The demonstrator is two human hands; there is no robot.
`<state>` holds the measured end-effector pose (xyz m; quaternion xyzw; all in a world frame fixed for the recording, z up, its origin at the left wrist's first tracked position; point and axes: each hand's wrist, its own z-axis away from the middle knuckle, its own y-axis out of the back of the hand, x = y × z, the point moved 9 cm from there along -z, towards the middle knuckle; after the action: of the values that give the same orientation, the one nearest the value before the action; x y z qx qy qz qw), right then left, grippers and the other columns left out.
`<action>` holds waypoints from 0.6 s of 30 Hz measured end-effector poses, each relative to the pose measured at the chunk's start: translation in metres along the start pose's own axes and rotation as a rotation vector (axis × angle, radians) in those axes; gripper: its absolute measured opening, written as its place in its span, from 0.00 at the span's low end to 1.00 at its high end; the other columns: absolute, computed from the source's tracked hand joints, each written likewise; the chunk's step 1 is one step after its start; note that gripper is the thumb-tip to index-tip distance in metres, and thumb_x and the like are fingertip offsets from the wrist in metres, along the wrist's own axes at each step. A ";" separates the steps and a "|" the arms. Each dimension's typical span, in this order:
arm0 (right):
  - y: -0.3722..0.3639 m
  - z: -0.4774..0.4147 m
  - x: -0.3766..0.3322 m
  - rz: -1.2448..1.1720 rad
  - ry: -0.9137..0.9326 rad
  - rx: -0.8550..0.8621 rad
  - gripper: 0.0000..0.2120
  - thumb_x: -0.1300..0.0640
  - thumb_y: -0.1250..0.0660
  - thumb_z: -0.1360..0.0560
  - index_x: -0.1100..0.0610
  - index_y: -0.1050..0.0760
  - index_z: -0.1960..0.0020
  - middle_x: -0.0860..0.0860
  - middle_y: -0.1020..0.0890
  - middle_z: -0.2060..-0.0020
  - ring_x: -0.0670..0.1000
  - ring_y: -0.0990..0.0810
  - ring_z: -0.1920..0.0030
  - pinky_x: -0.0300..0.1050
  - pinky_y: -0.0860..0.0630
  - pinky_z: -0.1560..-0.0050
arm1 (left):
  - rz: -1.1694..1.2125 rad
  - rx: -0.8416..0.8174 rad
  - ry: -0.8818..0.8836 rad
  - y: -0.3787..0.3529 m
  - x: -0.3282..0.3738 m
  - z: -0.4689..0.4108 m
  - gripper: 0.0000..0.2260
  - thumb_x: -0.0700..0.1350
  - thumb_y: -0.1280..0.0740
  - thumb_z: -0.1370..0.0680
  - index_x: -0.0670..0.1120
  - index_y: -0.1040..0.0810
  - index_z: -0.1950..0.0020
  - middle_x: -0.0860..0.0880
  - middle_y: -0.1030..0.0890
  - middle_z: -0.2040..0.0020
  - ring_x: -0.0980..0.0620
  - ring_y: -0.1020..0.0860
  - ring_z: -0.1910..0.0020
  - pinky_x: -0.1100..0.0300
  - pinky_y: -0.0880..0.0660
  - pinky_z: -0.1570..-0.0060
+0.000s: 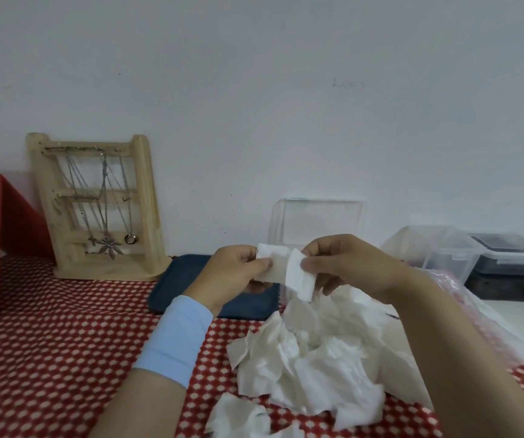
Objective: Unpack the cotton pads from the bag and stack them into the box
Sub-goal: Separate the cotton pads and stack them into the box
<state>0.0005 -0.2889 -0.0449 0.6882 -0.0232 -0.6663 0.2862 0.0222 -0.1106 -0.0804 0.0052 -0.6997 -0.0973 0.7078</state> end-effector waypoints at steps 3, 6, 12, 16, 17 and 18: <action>0.001 -0.002 0.001 -0.003 0.006 0.040 0.06 0.59 0.33 0.20 0.60 0.18 0.51 0.56 0.14 0.60 0.53 0.17 0.62 0.47 0.23 0.58 | 0.010 -0.018 0.029 -0.007 0.000 0.003 0.05 0.42 0.31 0.19 0.42 0.16 0.49 0.43 0.13 0.53 0.49 0.13 0.57 0.60 0.17 0.58; 0.004 -0.003 0.001 0.044 0.005 0.078 0.06 0.58 0.32 0.20 0.59 0.18 0.52 0.55 0.13 0.59 0.51 0.16 0.61 0.46 0.24 0.59 | 0.018 -0.035 0.057 -0.014 0.000 0.006 0.08 0.42 0.32 0.18 0.39 0.16 0.48 0.41 0.13 0.52 0.48 0.13 0.56 0.60 0.17 0.59; 0.008 -0.001 -0.010 0.045 0.054 0.165 0.05 0.60 0.31 0.22 0.58 0.17 0.54 0.54 0.13 0.63 0.49 0.16 0.66 0.42 0.27 0.69 | 0.092 -0.086 0.091 -0.024 0.002 0.012 0.08 0.42 0.31 0.18 0.39 0.15 0.46 0.41 0.13 0.53 0.47 0.13 0.56 0.60 0.18 0.62; 0.005 -0.003 -0.015 0.163 0.086 0.215 0.04 0.57 0.28 0.23 0.55 0.17 0.57 0.52 0.15 0.68 0.48 0.19 0.69 0.42 0.29 0.72 | 0.150 -0.135 0.106 -0.030 0.004 0.016 0.08 0.41 0.32 0.18 0.39 0.15 0.48 0.40 0.13 0.55 0.48 0.13 0.58 0.61 0.18 0.62; 0.006 -0.004 -0.015 0.186 0.088 0.230 0.04 0.56 0.27 0.24 0.54 0.17 0.57 0.52 0.15 0.68 0.47 0.19 0.70 0.42 0.30 0.71 | 0.170 -0.149 0.109 -0.031 0.004 0.016 0.08 0.41 0.32 0.18 0.39 0.15 0.48 0.40 0.13 0.55 0.48 0.13 0.58 0.61 0.18 0.62; 0.006 -0.005 -0.015 0.193 0.090 0.243 0.05 0.55 0.27 0.24 0.54 0.17 0.57 0.51 0.15 0.68 0.47 0.20 0.71 0.42 0.30 0.71 | 0.192 -0.159 0.111 -0.032 0.005 0.017 0.08 0.41 0.32 0.18 0.38 0.15 0.48 0.39 0.13 0.54 0.48 0.13 0.58 0.60 0.18 0.62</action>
<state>0.0054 -0.2859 -0.0291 0.7415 -0.1567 -0.5964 0.2644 0.0016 -0.1405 -0.0795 -0.1125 -0.6466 -0.0841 0.7498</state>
